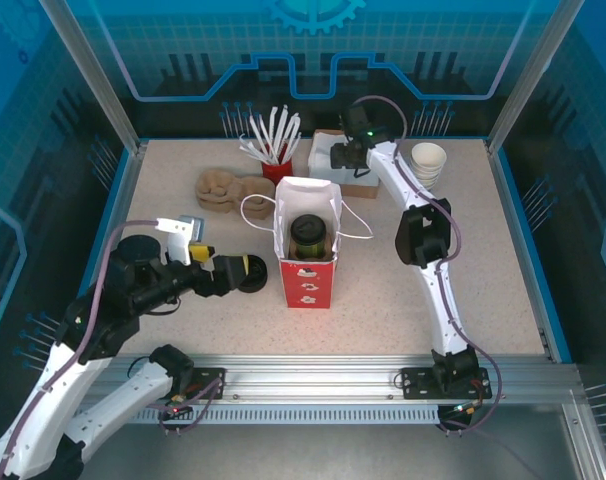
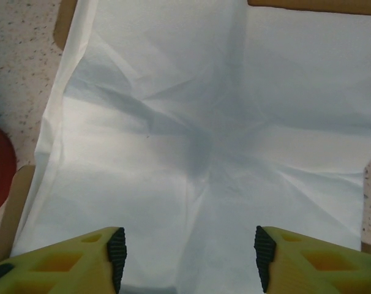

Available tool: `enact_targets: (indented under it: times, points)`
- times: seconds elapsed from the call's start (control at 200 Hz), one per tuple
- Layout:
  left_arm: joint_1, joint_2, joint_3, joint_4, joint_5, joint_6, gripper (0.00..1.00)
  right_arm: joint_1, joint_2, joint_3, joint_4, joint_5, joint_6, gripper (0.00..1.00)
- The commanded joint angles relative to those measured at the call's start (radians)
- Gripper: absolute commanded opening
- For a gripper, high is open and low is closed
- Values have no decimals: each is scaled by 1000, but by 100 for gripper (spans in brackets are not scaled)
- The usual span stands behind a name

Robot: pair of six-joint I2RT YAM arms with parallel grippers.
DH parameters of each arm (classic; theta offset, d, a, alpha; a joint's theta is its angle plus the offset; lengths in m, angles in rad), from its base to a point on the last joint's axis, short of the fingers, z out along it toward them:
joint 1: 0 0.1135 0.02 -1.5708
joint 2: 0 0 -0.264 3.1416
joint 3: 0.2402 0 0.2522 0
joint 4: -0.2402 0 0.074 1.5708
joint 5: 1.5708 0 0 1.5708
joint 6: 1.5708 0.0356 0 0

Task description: Pack the takeout coffee

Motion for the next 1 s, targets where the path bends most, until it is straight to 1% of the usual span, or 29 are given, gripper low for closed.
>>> enact_targets:
  times: [0.0,0.08,0.195,0.27,0.6,0.715,0.93,0.996]
  points:
    - [7,-42,-27,60,0,-33,99,-9,63,71,5,43,-20,66]
    - [7,-59,-34,65,14,-33,99,-10,87,89,23,50,-28,69]
    - [8,-68,-30,24,8,-23,99,-11,122,114,47,34,-51,72]
    - [8,-69,-27,5,5,-19,99,-16,147,142,45,16,-46,72]
    - [8,-84,-32,-6,17,-11,99,-22,204,170,77,44,-53,71]
    - [8,-83,-28,-6,17,-10,99,-22,215,169,89,37,-54,68]
    - [7,-78,-27,-2,19,-12,99,-26,213,174,82,19,-58,56]
    - [8,-77,-35,5,23,-17,99,-26,206,172,79,14,-59,50]
